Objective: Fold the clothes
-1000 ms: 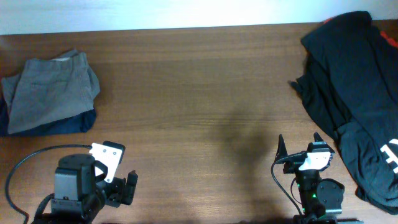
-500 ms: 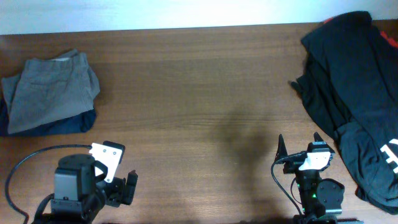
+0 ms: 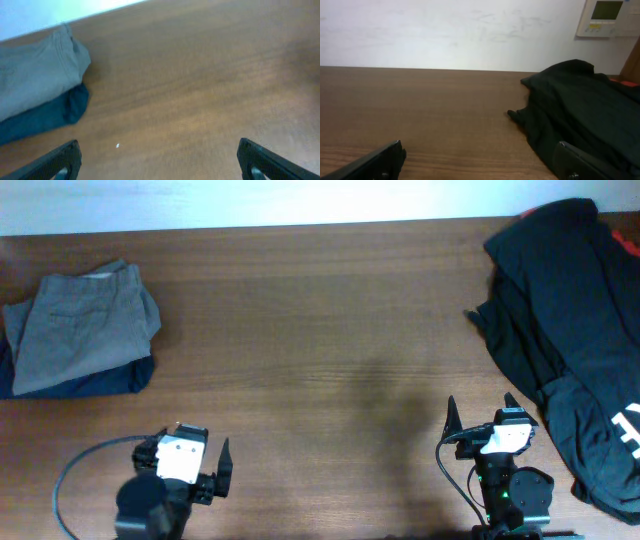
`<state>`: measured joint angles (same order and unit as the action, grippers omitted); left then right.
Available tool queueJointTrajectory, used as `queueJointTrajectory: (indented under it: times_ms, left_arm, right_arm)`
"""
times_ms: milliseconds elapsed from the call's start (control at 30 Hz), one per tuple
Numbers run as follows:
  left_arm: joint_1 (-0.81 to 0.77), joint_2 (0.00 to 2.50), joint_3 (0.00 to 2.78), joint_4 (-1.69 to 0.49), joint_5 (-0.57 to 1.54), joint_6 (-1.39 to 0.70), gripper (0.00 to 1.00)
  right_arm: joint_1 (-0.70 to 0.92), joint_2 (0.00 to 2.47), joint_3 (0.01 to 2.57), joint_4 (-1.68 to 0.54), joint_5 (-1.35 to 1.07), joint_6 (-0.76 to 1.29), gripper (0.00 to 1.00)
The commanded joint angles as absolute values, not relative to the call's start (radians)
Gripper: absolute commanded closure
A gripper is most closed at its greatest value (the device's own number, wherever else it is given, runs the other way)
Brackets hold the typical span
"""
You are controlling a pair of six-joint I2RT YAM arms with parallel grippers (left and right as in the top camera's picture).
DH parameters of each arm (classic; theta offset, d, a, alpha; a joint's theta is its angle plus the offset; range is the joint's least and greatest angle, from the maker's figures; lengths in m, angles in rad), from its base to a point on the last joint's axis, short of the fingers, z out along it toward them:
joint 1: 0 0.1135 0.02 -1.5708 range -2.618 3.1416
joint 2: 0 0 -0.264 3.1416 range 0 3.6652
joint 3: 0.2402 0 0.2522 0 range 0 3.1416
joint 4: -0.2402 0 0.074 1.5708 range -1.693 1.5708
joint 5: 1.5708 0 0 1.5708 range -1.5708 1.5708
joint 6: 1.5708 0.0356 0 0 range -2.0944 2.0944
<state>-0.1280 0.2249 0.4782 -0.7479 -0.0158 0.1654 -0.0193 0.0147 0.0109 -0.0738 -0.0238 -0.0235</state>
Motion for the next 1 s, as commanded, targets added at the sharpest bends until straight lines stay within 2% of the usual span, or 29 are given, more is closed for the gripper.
queueJointTrajectory:
  times_ms: [0,333,567,967]
  left_arm:
    - [-0.13,0.136,0.355,-0.601,-0.019,0.143,0.01]
    - [-0.13,0.035,0.001,0.089,-0.072,0.15,0.01]
    - [-0.121,0.005,0.008,-0.08,-0.03,0.139,0.01]
    - [-0.122,0.005,0.009,-0.081,0.004,0.139,0.01]
  right_arm:
    - [-0.028,0.006,0.006,-0.078,-0.018,-0.022,0.01]
    - [-0.028,0.006,0.006,-0.078,-0.018,-0.022,0.01]
    - [-0.028,0.006,0.006,-0.078,-0.018,-0.022,0.01]
    - [-0.028,0.006,0.006,-0.078,-0.018,-0.022,0.01]
